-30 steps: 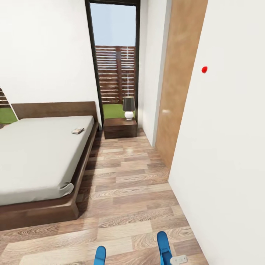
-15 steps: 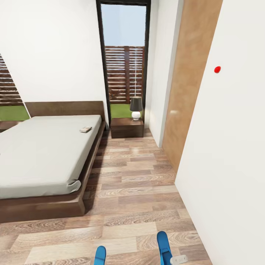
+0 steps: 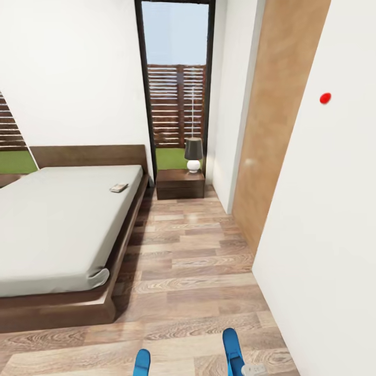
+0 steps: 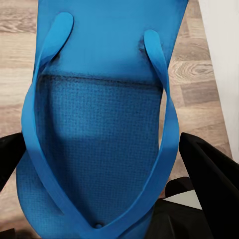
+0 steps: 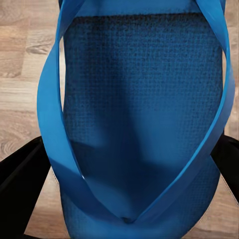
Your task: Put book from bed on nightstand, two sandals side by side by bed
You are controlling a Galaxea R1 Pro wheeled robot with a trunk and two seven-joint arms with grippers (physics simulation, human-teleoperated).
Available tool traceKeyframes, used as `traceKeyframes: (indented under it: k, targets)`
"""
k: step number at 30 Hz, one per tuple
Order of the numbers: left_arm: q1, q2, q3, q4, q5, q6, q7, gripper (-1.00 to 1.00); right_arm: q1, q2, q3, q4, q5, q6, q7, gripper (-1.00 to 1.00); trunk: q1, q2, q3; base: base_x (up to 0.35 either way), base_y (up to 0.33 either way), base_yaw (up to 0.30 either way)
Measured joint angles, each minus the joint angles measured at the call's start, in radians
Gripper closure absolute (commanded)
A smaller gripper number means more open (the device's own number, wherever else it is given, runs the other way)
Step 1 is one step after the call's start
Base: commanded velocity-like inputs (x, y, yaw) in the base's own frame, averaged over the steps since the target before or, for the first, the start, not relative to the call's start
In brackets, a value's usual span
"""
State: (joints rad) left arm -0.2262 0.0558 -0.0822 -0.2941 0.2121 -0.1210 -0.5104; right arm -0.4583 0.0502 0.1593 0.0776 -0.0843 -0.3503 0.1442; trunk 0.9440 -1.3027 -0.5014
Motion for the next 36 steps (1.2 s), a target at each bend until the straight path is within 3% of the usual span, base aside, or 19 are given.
traceKeyframes:
  k: [36]
  targets:
    - [0.0,-0.002,0.0,0.0,0.0,0.0,0.0,1.0,0.0,0.0,0.0,0.0,0.0,0.0,-0.001,1.0,0.0,0.0,0.0,0.314,0.0,0.0]
